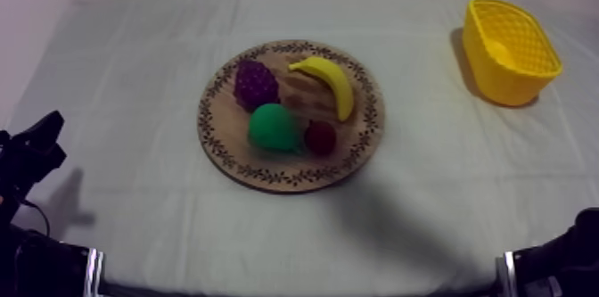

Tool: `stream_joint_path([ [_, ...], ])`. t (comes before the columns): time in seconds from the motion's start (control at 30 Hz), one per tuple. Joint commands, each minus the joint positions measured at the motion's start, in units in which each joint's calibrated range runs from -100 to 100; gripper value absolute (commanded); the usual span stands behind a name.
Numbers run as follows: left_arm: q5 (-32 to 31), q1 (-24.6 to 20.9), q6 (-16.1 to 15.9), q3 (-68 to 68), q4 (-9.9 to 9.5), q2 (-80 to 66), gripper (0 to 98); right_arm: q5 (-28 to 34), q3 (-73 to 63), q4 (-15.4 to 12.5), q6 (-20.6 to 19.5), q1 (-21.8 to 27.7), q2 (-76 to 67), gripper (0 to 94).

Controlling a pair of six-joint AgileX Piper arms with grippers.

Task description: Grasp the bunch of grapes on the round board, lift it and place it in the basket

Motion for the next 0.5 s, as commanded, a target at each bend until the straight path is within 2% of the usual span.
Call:
stream_joint_path([
  [0.0, 0.0, 0.0, 0.0, 0.0, 0.02, 0.0, 0.1, 3.8, -4.9, 2.4, -5.6, -2.4, 5.5, 0.2],
  [0.27, 0.0, 0.0, 0.0, 0.0, 0.02, 0.0, 0.1, 11.5, -10.8, 7.0, -14.4, -5.7, 16.9, 0.2],
  [0.47, 0.0, 0.0, 0.0, 0.0, 0.02, 0.0, 0.1, 17.2, -16.6, 7.4, -17.2, -6.8, 24.7, 0.2],
])
